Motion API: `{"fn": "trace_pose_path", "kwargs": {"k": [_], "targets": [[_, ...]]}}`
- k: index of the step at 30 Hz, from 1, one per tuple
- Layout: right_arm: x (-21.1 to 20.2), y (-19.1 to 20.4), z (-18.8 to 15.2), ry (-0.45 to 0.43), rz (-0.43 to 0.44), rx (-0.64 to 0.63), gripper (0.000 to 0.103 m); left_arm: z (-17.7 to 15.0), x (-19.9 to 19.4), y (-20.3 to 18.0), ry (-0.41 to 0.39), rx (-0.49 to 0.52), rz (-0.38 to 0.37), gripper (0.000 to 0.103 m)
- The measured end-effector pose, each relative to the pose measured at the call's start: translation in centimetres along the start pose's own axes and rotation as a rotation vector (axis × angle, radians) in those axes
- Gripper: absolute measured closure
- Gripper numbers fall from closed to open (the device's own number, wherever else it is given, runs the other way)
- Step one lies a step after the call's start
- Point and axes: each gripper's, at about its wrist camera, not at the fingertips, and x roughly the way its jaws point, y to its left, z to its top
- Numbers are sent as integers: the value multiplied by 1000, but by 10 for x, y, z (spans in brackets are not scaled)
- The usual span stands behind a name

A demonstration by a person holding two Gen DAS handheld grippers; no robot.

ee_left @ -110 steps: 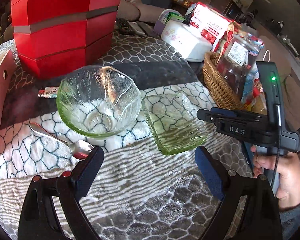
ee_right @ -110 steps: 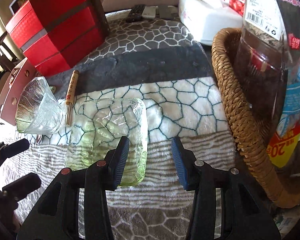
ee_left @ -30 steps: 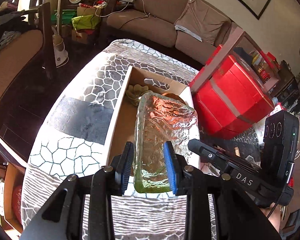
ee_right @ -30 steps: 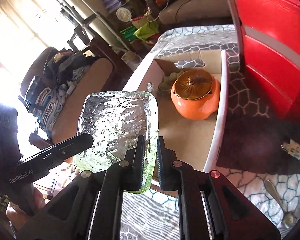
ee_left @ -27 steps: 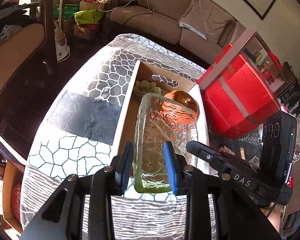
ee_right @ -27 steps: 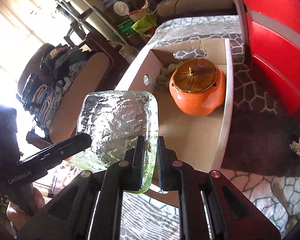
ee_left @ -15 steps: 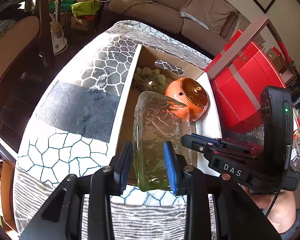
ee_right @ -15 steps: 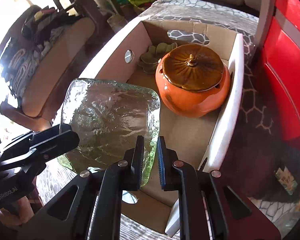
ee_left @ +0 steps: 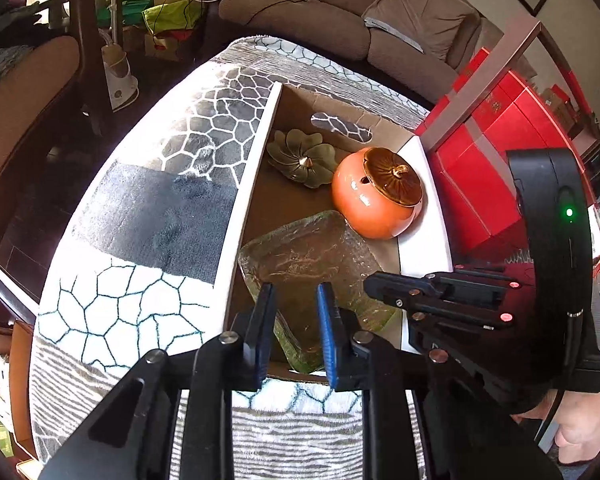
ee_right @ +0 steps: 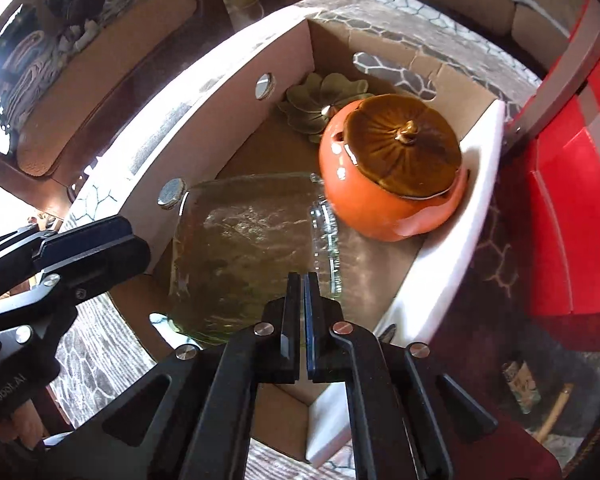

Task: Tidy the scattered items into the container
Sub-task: 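Lower the square dish into the box and open the right tool, then move the right tool to the green glass bowl and grasp its rim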

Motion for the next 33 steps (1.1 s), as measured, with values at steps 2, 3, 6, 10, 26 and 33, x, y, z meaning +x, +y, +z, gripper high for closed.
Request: {"fn": "trace_pose_path", "kwargs": {"k": [2,3,6,10,26,33], "targets": [[3,-4,5,41,-45,-22,92,1,-8,0,-16,-28,-17,83],[7,-4,8,63,-72,-42,92,2,-13,-1,-26,-42,-28,83],[11,-1,15,85,-140,-76,92,6,-29,-4,-50,-93,-61,81],[-23,-10,17,-41,-40,25,92,4,-52,-7,-107,-127,-50,52],[-166,-153,-196,-240,-198,330,65,-88,-12,-148,30,123,-258,37],[-153,-224,-265,-289,-101,566,63,-90,29,-213,87,159,-256,37]]}}
